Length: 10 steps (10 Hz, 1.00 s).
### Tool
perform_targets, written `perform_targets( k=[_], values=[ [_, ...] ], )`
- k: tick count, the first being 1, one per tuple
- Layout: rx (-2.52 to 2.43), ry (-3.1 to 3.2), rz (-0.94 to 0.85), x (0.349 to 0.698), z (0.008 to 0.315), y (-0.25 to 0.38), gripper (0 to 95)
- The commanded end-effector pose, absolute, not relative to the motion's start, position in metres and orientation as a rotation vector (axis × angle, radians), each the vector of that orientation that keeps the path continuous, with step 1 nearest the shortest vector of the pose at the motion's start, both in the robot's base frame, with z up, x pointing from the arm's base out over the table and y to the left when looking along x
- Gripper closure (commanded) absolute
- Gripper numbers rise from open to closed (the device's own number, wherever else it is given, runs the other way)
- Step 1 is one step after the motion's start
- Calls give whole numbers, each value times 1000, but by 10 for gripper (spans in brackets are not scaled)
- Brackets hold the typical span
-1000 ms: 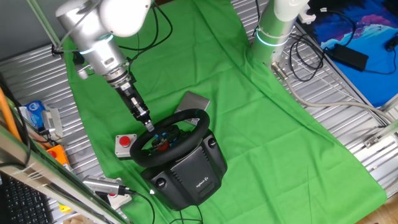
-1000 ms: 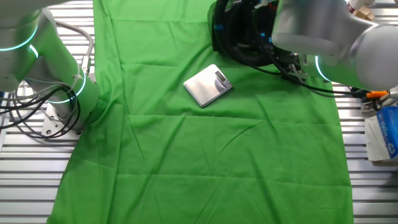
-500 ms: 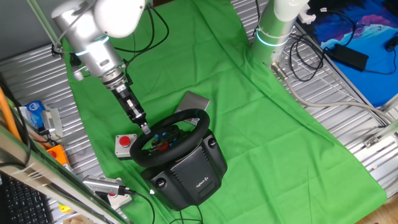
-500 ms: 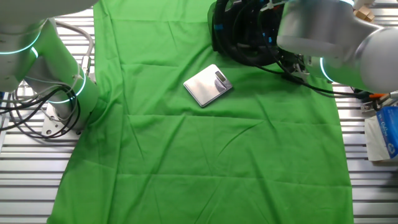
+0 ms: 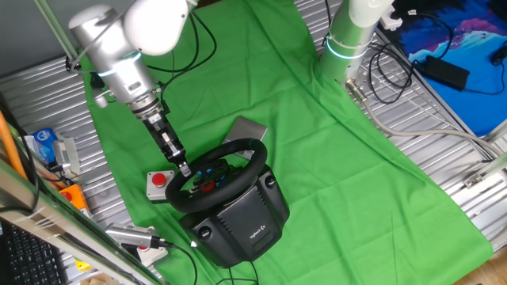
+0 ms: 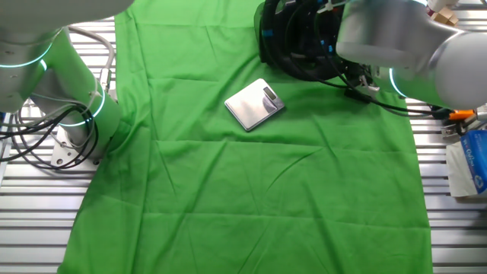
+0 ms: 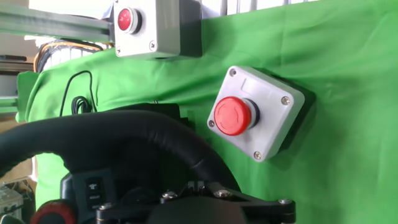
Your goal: Rotate the steering wheel 90 degrees clockwise
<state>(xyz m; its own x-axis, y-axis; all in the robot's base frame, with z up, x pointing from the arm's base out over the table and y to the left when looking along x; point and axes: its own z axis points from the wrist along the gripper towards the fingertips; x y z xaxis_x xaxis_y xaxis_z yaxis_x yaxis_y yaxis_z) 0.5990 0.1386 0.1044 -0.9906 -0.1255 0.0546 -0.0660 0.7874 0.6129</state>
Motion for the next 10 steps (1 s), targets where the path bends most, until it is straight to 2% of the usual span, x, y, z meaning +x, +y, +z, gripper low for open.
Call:
perform_targets(
  k=[1,10],
  values=[
    [151,-2885,-984,599,102,139,950],
    [133,-2881,-996,586,90,142,950]
  ],
)
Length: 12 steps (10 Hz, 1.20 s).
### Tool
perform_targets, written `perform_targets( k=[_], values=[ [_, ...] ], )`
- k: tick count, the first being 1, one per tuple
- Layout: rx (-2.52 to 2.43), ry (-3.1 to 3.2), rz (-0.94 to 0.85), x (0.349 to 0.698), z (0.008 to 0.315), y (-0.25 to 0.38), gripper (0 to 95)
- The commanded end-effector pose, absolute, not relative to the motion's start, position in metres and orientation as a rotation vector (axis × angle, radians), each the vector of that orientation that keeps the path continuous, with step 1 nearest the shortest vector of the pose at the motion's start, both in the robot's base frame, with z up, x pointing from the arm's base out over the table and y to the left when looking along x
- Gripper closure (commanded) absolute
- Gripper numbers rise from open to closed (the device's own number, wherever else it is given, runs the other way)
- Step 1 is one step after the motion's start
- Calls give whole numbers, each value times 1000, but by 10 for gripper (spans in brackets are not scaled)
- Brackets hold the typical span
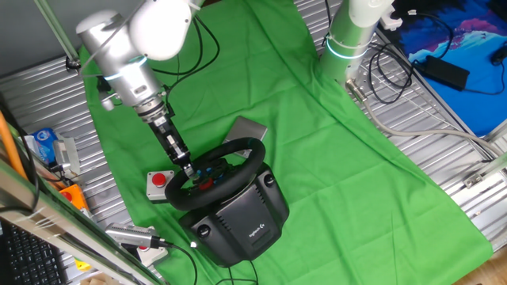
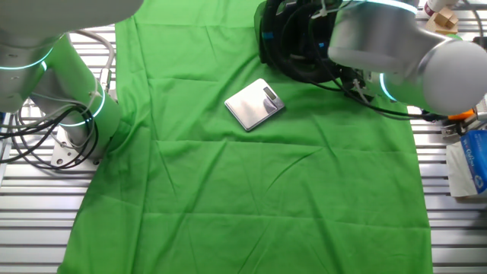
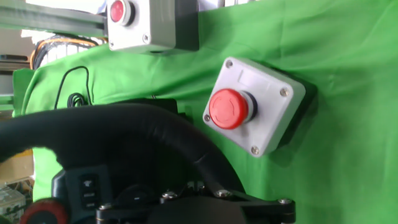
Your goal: Rotate the steering wheel 90 degrees clockwise
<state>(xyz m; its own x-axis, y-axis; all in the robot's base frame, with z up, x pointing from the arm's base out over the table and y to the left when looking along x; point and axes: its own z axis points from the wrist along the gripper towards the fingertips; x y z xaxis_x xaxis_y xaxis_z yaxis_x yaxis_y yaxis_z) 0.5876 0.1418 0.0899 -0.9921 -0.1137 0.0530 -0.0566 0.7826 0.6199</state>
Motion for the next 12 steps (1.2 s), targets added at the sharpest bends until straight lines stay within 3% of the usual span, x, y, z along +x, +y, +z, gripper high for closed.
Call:
perform_targets(
  k=[1,12],
  values=[
    [125,-2880,-994,585,90,141,950],
    [67,-2884,-980,552,99,133,950]
  ],
)
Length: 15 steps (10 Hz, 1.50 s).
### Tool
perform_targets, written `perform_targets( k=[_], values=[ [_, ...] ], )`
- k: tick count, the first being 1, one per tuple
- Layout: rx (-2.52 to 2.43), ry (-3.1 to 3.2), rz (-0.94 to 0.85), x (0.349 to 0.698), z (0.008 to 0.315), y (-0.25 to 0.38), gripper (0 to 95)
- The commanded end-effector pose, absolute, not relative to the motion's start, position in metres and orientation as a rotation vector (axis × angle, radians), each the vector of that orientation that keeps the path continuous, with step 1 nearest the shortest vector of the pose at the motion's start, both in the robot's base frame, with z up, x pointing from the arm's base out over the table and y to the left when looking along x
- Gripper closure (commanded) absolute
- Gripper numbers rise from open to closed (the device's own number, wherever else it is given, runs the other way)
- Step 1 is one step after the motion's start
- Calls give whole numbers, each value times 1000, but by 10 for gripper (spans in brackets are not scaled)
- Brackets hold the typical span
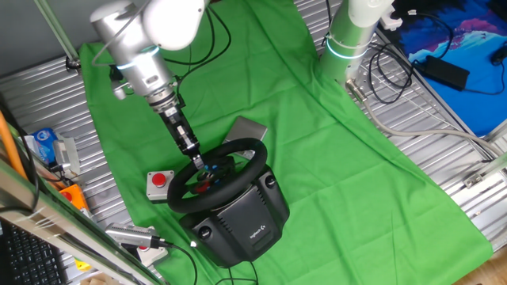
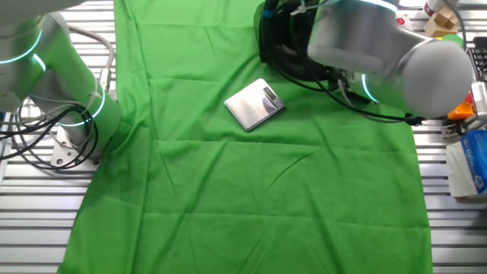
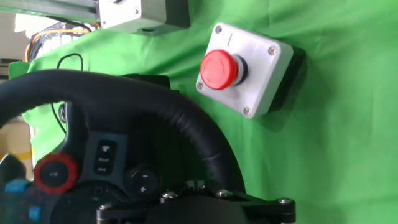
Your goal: Rotate the steering wheel 90 degrees clockwise
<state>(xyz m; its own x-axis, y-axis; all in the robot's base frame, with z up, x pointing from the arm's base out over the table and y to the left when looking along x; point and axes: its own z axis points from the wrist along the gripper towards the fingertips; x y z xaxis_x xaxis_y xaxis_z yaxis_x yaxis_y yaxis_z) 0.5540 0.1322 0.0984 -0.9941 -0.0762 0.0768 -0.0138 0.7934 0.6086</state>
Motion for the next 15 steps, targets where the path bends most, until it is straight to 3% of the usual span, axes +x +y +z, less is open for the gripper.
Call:
perform_targets(
  k=[1,15],
  values=[
    [65,-2885,-978,551,99,133,950],
    [-58,-2873,-964,519,114,131,950]
  ],
)
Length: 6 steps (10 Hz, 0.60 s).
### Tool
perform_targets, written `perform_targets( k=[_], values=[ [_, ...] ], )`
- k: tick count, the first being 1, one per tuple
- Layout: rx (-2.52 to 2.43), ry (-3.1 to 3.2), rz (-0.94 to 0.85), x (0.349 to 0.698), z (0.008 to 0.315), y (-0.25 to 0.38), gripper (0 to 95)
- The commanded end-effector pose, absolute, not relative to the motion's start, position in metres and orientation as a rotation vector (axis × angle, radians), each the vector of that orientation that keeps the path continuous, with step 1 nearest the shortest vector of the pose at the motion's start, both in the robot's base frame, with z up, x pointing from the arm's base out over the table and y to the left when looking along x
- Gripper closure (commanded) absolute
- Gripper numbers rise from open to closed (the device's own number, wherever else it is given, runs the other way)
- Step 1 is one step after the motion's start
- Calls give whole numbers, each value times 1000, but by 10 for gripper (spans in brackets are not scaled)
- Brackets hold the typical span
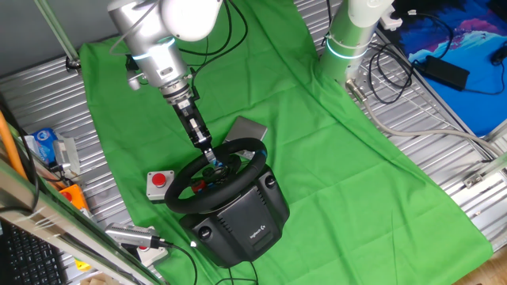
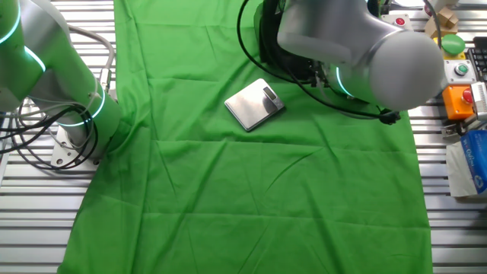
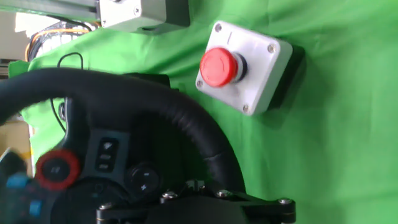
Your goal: Rotate the steering wheel 90 degrees clockwise
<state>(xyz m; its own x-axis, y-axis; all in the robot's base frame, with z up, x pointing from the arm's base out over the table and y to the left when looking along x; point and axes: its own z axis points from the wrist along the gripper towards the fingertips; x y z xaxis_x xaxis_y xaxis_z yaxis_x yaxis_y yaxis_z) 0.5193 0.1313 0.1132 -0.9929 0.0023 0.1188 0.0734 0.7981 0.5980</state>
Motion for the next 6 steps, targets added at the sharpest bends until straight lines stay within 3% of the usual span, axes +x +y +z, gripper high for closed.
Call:
perform_targets(
  k=[1,6],
  values=[
    [-61,-2874,-965,516,116,129,950],
    [-22,-2890,-971,525,115,125,950]
  ],
)
